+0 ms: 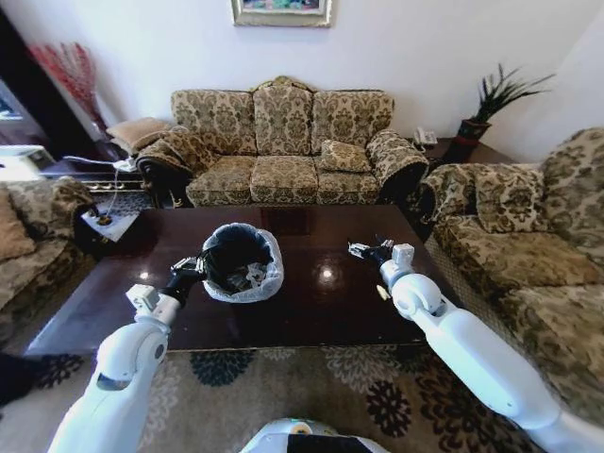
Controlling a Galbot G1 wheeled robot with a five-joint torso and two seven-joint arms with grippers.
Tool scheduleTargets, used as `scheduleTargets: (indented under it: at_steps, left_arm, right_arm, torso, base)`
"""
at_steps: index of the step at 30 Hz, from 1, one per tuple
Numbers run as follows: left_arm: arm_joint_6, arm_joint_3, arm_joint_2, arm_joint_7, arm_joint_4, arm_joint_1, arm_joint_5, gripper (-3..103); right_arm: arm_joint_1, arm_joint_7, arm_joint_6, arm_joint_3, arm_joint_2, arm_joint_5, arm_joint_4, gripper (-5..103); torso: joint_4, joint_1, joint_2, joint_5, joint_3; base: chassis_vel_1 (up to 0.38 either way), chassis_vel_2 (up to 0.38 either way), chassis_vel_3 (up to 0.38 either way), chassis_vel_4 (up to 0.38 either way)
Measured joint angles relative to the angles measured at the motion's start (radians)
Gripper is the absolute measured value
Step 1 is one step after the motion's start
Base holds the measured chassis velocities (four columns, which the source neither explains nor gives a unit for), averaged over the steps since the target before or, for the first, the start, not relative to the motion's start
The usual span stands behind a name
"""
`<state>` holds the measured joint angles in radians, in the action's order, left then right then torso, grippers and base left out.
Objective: Move to the front of the table and place the trash on the table into the trash bin.
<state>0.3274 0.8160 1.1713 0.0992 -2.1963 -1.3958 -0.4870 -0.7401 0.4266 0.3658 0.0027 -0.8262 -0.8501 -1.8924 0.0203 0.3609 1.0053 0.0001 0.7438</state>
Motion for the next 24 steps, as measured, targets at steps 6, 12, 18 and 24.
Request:
scheduleTargets:
  at_steps: [6, 12, 18, 24]
  left_arm:
    - [0.0, 0.0, 0.0, 0.0, 0.0, 0.0, 0.0, 2]
    - [0.0, -0.001, 0.0, 0.001, 0.0, 0.0, 0.0, 2]
    - [0.0, 0.0, -0.001, 0.001, 0.0, 0.0, -0.001, 2]
    - [0.0, 0.0, -0.001, -0.001, 0.0, 0.0, -0.001, 2]
  right_arm:
    - [0.001, 0.001, 0.0, 0.0, 0.0, 0.0, 0.0, 100]
    - [0.001, 0.002, 0.0, -0.001, 0.0, -0.001, 0.0, 100]
    - [0.001, 0.002, 0.0, -0.001, 0.0, -0.001, -0.001, 100]
    - [0.002, 0.002, 0.0, -0.002, 0.0, -0.001, -0.001, 100]
  torso:
    - [0.0, 0.0, 0.0, -0.0002, 0.0]
    - [-0.0005, 0.0, 0.0, 0.0009, 0.0]
    - [0.0, 0.0, 0.0, -0.0013, 0.0]
    - [0.0003, 0.0, 0.0, -0.0005, 0.0]
  base:
    - [-0.237, -0.264, 0.442, 0.432]
    - [-0.127, -0.147, 0.204, 0.196]
    - [-0.009, 0.005, -0.001, -0.005]
    - [0.042, 0.047, -0.017, -0.014]
